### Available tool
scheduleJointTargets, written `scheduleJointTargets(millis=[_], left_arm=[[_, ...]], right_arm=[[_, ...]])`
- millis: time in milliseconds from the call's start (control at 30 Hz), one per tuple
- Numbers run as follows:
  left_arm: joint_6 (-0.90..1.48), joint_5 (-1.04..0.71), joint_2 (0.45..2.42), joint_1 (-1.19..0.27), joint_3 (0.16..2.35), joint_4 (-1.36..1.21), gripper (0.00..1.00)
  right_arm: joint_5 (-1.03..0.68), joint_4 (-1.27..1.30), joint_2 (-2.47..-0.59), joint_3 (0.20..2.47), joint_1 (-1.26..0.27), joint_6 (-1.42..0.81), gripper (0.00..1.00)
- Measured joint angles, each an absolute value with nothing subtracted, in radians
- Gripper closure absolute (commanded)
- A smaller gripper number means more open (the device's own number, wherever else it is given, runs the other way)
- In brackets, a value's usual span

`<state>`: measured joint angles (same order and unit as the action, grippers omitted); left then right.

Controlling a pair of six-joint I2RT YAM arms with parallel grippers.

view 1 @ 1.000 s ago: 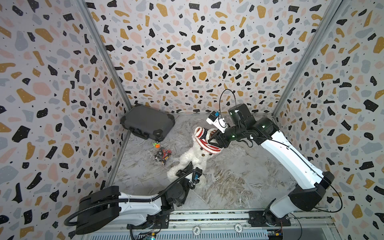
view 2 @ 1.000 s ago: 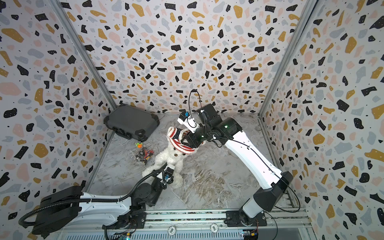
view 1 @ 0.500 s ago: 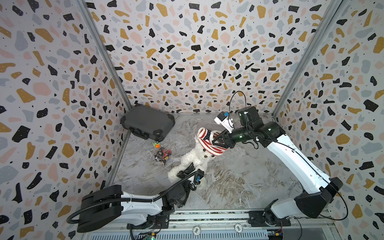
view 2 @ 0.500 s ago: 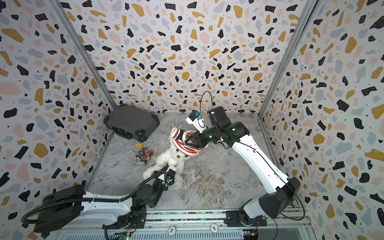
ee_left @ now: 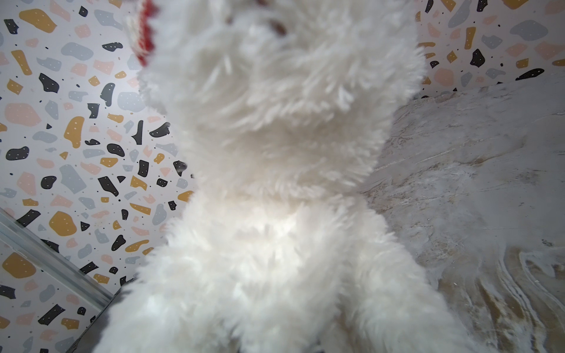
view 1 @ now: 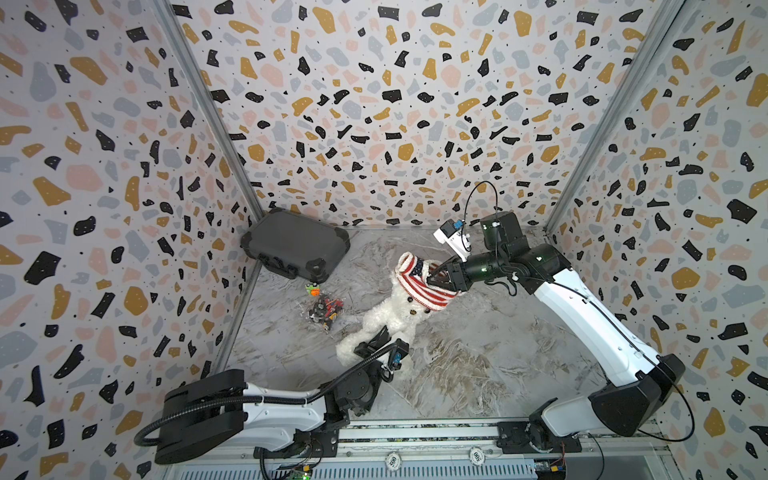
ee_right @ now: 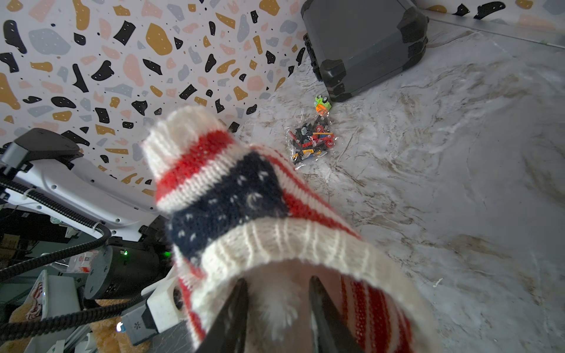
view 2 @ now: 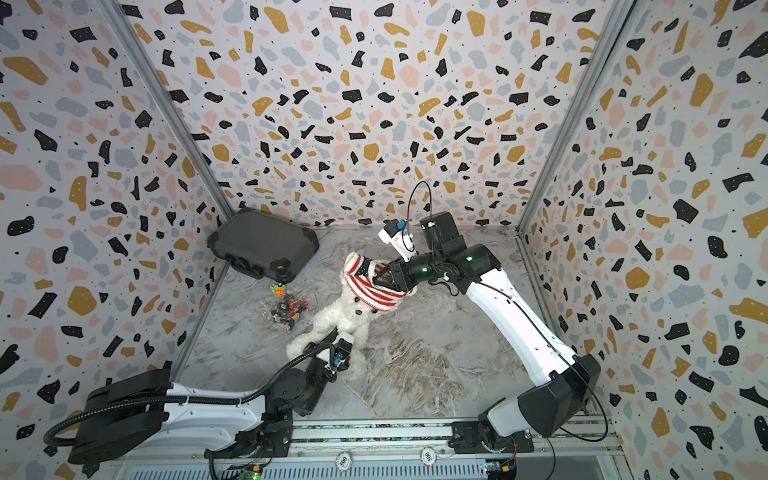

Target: Dress the teddy bear

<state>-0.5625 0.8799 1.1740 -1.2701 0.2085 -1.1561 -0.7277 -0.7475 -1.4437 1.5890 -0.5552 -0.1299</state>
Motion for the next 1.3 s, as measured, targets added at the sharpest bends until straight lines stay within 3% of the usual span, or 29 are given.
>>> scheduleJointTargets(millis=[433,733,1033,1200,1300], left_arm=[[-0.564,0.888,1.174,-1.273,0.208,-1.149,1.00],[-0.566,0.900,1.174,-1.274,0.208,-1.143,1.00],[-0.564,0.901,1.173,-1.277,0.208,-1.147,1.00],[-0.538,0.897,1.171,-1.277,0.212,-1.129,1.00],[-0.471,0.866,1.172,-1.265,0.253,-1.034,0.76]], right_arm=[[-0.686,-0.812,-1.493,1.634,-0.673,-0.047,0.55],[-0.649,-0.836,-1.492,1.637,-0.688,-0.025,0.73],[-0.632,-0.836,-1.468,1.627,-0.699,-0.036,0.99],[-0.634,-0.791,-1.417,1.563,-0.703,-0.054,1.00],[-0.621,-0.737,-1.365,1.490,-0.703,-0.063,1.00]])
